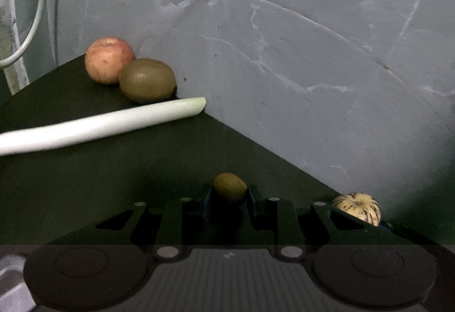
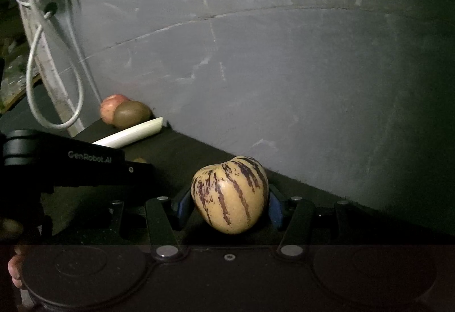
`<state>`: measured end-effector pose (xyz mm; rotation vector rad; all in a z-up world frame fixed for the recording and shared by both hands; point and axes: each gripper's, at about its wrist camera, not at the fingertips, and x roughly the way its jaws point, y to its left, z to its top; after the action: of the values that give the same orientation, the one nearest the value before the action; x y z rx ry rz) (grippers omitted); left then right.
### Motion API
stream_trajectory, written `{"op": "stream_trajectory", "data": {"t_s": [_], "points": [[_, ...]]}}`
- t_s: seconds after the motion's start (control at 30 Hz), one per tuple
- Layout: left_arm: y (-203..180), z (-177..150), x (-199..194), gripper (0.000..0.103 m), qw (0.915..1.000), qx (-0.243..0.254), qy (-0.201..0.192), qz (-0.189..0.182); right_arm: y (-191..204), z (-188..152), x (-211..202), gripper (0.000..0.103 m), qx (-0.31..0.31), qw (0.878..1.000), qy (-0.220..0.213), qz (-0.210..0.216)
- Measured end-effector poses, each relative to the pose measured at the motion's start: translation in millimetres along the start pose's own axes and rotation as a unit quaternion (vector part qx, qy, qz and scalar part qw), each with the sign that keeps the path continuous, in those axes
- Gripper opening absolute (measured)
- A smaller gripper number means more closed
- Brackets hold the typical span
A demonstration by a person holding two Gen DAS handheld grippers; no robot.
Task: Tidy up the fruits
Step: 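Grasp the small round brown fruit with the left tool while the right tool lifts the melon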
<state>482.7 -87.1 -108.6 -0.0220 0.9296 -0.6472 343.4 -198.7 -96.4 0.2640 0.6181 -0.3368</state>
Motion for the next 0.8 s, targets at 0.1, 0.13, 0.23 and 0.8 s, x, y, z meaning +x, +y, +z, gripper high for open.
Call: {"op": "stream_trajectory", "data": {"t_s": [0.1,0.13,0.23,0.8], "points": [[1.9,-6.2,-10.3,0.028,1.0,-0.004,-0.004,0.001,5.2,-6.0,-10.6,0.055,-0.007,1.0,-0.001,0.009],[2.6,-8.0,-14.6,0.028,1.0,-0.005,-0.006,0.002,6.6,-7.6,-13.8,0.055,-0.009,1.0,-0.001,0.011],[6.4,-13.9,-29.4,0.028,0.9998,-0.011,-0.013,0.006,13.5,-10.6,-21.3,0.055,-0.015,1.0,-0.003,0.019],[37.2,-57.7,-134.9,0.028,0.9956,-0.053,-0.057,0.052,74.3,-40.9,-75.2,0.055,-0.069,0.993,-0.003,0.095]]}}
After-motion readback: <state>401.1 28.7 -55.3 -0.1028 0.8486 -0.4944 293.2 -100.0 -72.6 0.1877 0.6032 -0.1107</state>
